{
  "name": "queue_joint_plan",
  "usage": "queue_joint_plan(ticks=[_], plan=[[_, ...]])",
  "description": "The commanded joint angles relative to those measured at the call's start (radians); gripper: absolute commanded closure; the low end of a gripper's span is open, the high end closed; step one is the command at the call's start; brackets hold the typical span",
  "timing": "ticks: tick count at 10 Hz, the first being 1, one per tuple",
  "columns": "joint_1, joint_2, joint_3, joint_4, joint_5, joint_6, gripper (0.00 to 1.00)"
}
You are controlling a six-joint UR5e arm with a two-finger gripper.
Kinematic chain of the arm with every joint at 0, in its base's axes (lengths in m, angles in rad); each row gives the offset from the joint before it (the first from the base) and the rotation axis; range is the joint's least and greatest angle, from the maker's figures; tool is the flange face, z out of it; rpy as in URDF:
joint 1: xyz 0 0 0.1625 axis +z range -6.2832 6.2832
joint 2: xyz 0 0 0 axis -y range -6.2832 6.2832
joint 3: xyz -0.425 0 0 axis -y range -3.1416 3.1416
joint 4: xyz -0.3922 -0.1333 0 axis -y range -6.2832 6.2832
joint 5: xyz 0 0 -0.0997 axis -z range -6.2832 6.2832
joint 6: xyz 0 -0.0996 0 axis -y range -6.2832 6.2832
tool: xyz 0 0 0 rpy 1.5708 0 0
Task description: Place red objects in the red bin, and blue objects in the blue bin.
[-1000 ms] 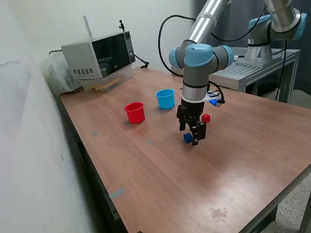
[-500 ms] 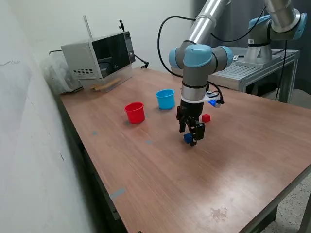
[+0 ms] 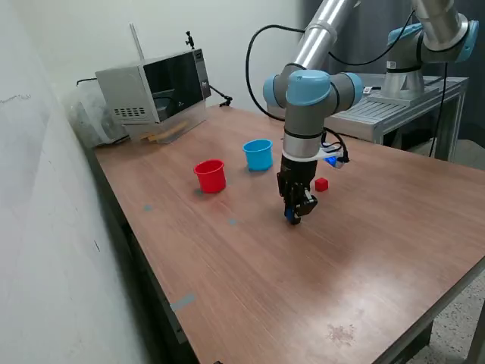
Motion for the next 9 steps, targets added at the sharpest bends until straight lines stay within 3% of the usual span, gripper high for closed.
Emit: queue_joint_plan(ticks=[1, 5, 9], plan=[[0.002, 0.002, 0.003, -0.002, -0.003, -0.003, 1.00], [-0.072, -0.176, 0.077, 0.004, -0.032, -0.019, 1.00], [-0.203, -0.384, 0.246, 0.032, -0.075, -0.055, 1.00]])
